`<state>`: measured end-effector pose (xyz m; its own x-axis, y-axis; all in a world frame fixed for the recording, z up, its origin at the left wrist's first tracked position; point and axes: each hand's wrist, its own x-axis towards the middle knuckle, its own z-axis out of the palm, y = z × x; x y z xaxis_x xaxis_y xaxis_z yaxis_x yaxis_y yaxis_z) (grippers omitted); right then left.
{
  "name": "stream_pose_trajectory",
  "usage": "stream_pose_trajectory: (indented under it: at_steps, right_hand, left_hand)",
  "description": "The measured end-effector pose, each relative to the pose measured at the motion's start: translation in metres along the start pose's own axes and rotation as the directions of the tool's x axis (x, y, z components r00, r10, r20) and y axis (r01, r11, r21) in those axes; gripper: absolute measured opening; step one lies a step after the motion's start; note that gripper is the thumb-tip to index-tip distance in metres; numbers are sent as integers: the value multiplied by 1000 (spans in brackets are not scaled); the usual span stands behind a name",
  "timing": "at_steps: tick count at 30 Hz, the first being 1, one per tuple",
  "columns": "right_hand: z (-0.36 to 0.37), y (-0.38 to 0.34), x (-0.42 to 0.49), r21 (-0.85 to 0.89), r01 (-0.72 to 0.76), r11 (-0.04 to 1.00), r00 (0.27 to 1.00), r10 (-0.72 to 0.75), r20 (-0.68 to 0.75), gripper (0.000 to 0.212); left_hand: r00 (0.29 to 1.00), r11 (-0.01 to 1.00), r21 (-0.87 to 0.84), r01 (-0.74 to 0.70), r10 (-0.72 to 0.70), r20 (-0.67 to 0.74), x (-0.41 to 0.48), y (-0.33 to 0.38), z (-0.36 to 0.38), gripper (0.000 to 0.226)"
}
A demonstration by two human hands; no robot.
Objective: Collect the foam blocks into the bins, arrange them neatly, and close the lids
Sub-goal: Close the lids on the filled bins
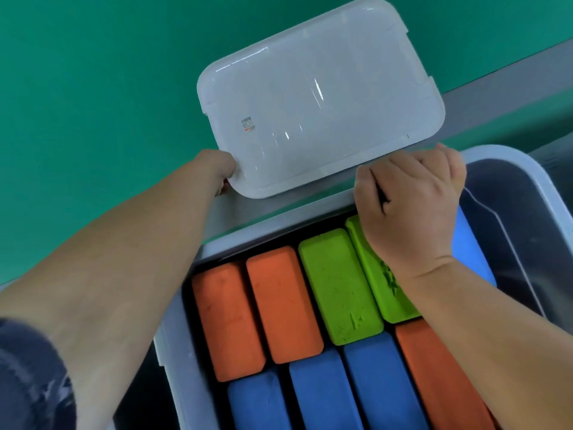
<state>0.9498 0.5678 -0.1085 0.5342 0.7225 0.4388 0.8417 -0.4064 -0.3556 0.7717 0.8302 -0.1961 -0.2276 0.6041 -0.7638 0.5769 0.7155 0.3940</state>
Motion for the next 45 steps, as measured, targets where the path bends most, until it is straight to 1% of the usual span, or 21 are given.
stream_pose_trajectory:
  at_steps: [4,7,9,10,12,13,15,18,21,23,24,27,30,33,35,37,38,40,41,43,45]
  right_hand:
    - [-8,-1,2,-50,-18,999,998,21,54,43]
    - [-21,-5,9,-128,29,991,964,6,266,42]
    - [-33,-9,17,-174,20,985,876,67,478,42]
    - [-41,-11,26,-169,-35,985,819,125,560,42]
    - [-63,-19,59,-144,-205,968,729,249,638,60]
    - [-77,-24,81,-133,-258,957,720,282,634,70]
    - [-106,-34,130,-119,-278,953,764,294,574,85]
    - [-146,-54,201,-160,-168,973,819,228,527,108]
    - [-175,-80,246,-225,9,974,841,114,529,119]
    - [-183,-92,262,-194,106,975,802,32,597,112]
    - [-183,-97,265,-172,166,971,759,-15,650,100]
    - [-182,-105,254,-98,361,928,598,-149,788,43]
    - [-203,-116,213,114,325,939,504,-274,819,4]
    - [-230,-134,160,281,295,913,449,-392,803,15]
    - [-240,-146,125,335,295,895,384,-433,816,33]
    - [-244,-157,92,328,359,874,314,-444,839,44]
    - [-247,-164,75,325,398,858,293,-454,841,48]
    - [-250,-177,44,343,444,828,281,-492,824,52]
    - [-249,-182,29,349,466,813,269,-506,820,53]
    - [-247,-187,3,348,513,785,223,-513,829,53]
    - [-243,-187,-17,335,547,767,187,-502,844,53]
  left_hand:
    - [987,961,-272,42,3,163,-38,11,-18,56]
    - [929,908,-417,47,114,353,-90,17,-37,69]
    - [873,894,-449,5,215,438,-127,23,-50,65]
    - [841,894,-446,-36,268,471,-146,26,-56,64]
    - [797,892,-435,-125,351,491,-176,31,-70,63]
    - [790,892,-423,-162,374,486,-191,32,-79,64]
    - [793,889,-392,-236,409,451,-211,29,-98,68]
    - [774,867,-333,-370,486,406,-231,19,-132,74]
    - [757,855,-185,-484,515,402,-244,4,-165,65]
    - [757,854,-83,-514,497,424,-250,-7,-184,65]
    - [761,857,-43,-513,478,438,-251,-13,-191,65]
    - [804,882,0,-472,430,411,-253,-28,-206,63]
    - [882,900,113,-422,379,278,-257,-43,-217,59]
    - [936,873,349,-340,278,215,-263,-68,-222,60]
    - [966,886,390,-251,206,153,-267,-88,-222,51]
    - [988,963,226,-148,133,79,-271,-107,-223,22]
    - [995,996,56,-76,72,66,-274,-116,-223,17]
    - [989,954,-292,67,-24,149,-284,-134,-221,12]
    - [973,921,-371,118,-33,227,-293,-141,-219,16]
    - [940,932,-333,146,-26,340,-303,-161,-212,35]
    - [945,951,-283,125,-27,327,-306,-180,-203,51]
